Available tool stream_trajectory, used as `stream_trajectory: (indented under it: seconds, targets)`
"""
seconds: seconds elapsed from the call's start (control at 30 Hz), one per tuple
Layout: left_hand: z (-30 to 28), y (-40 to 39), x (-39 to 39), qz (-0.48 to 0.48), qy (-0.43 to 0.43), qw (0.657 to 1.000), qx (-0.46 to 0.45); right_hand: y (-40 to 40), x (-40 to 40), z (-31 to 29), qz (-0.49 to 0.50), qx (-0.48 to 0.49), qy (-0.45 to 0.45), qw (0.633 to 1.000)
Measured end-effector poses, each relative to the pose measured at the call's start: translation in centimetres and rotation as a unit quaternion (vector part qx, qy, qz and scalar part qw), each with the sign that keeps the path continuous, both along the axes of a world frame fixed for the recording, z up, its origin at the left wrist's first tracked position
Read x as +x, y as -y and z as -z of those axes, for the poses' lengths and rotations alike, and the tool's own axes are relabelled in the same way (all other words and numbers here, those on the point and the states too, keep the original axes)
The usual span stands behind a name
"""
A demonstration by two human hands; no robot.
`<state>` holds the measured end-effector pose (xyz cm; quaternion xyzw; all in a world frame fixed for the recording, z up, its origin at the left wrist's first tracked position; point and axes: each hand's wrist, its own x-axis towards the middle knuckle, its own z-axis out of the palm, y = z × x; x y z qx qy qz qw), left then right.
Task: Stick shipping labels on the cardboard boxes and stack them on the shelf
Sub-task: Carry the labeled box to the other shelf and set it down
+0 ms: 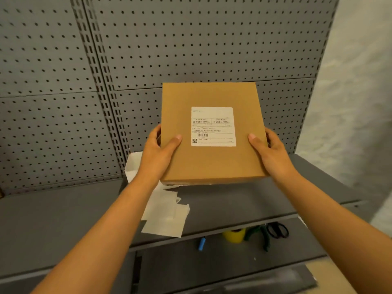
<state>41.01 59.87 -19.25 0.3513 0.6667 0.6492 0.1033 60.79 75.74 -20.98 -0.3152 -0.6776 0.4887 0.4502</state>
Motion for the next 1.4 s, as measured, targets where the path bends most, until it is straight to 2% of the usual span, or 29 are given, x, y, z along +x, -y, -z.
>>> stream_trajectory:
  seconds: [0.2, 0.67, 0.83, 1.07, 1.4]
  targets:
    - [1.3, -5.4, 4.4, 0.002, -0.006, 1.0, -0.024, -5.1, 4.4, 2.1, 0.013, -0.033, 0.01, 0.999]
    - [8.3, -18.4, 16.7, -0.048, 0.136, 0.985, -0.093, -19.2, 15.3, 7.0, 0.002, -0.069, 0.144, 0.987]
    - [7.9, -20.5, 18.2, -0.04, 0.158, 0.979, -0.121, -22.1, 16.1, 6.8, -0.008, -0.085, 0.194, 0.977]
    - [8.4, -22.3, 18.9, 0.029, 0.198, 0.963, -0.179, -24.8, 17.1, 6.7, -0.038, -0.13, 0.268, 0.954]
    - [8.6, -24.4, 18.6, 0.024, 0.178, 0.965, -0.193, -27.1, 16.9, 7.0, -0.062, -0.125, 0.281, 0.949]
